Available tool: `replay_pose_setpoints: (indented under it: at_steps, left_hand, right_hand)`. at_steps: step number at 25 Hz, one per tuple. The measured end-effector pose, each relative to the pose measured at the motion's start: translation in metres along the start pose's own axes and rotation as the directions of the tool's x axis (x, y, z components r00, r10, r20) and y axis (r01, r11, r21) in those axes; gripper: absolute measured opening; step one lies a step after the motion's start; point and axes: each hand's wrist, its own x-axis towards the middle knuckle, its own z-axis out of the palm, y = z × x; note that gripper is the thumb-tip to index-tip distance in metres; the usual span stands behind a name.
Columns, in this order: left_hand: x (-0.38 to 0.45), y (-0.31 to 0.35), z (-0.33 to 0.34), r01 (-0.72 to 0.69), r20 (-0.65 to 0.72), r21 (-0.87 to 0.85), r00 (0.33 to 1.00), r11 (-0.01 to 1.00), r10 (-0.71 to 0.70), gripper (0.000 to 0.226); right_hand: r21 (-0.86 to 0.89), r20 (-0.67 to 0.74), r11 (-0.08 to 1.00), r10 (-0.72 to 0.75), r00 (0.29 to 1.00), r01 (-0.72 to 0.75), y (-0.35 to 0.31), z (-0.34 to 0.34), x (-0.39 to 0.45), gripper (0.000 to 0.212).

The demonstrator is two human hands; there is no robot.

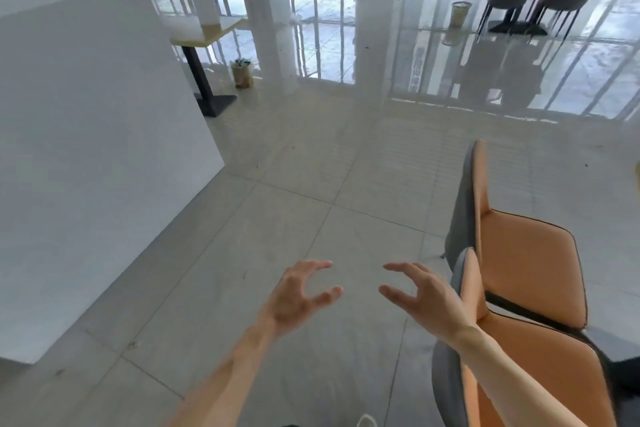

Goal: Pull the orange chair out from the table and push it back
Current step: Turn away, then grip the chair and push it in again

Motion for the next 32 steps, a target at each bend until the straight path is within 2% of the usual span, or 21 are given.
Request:
replay_pose_setpoints:
  at_steps: [6, 8, 10, 14, 16, 19, 22, 25, 28, 30, 32]
  left_hand:
    - [0.120, 0.005, 0.016, -0.125, 0.195, 0.006, 0.973, 0.992, 0.122, 0.046]
    - [0.160, 0.009, 0.025, -0.167, 0.279, -0.030, 0.945, 0.986, 0.168, 0.046]
    - [0.204, 0.012, 0.035, -0.208, 0.405, -0.066, 0.888, 0.976, 0.216, 0.051]
    - [0.281, 0.029, 0.053, -0.319, 0.654, -0.089, 0.696, 0.944, 0.297, 0.052]
    - [0.310, 0.043, 0.066, -0.394, 0.740, -0.091, 0.588, 0.915, 0.327, 0.058]
    - [0.333, 0.062, 0.094, -0.510, 0.825, -0.120, 0.427, 0.852, 0.371, 0.065]
    - [0.332, 0.087, 0.134, -0.593, 0.898, -0.169, 0.236, 0.787, 0.371, 0.058]
    - [0.317, 0.109, 0.178, -0.652, 0.934, -0.232, 0.059, 0.722, 0.353, 0.057]
    - [0.303, 0.125, 0.213, -0.727, 0.961, -0.230, -0.062, 0.647, 0.271, 0.061]
    - [0.300, 0.128, 0.231, -0.776, 0.969, -0.219, -0.105, 0.592, 0.222, 0.065]
    - [0.300, 0.128, 0.243, -0.807, 0.977, -0.195, -0.113, 0.557, 0.179, 0.069]
  right_hand:
    - [0.041, -0.167, 0.985, 0.172, 0.971, -0.167, 0.037, -0.016, 0.037, 0.050]
    - [0.098, -0.208, 0.967, 0.252, 0.945, -0.236, 0.045, -0.022, 0.051, 0.050]
    - [0.120, -0.296, 0.939, 0.343, 0.891, -0.322, 0.052, -0.029, 0.066, 0.050]
    - [0.216, -0.396, 0.857, 0.516, 0.760, -0.469, 0.052, -0.035, 0.078, 0.059]
    - [0.297, -0.445, 0.795, 0.605, 0.660, -0.529, 0.048, -0.032, 0.075, 0.058]
    - [0.412, -0.490, 0.682, 0.725, 0.484, -0.605, 0.043, -0.018, 0.056, 0.052]
    - [0.513, -0.495, 0.543, 0.820, 0.287, -0.665, 0.038, -0.001, 0.023, 0.056]
    - [0.624, -0.476, 0.410, 0.874, 0.093, -0.665, 0.036, 0.019, -0.010, 0.058]
    - [0.716, -0.456, 0.328, 0.888, -0.056, -0.616, 0.037, 0.041, -0.033, 0.054]
    - [0.764, -0.412, 0.288, 0.906, -0.094, -0.578, 0.038, 0.055, -0.040, 0.053]
    - [0.781, -0.371, 0.250, 0.923, -0.104, -0.572, 0.040, 0.067, -0.043, 0.056]
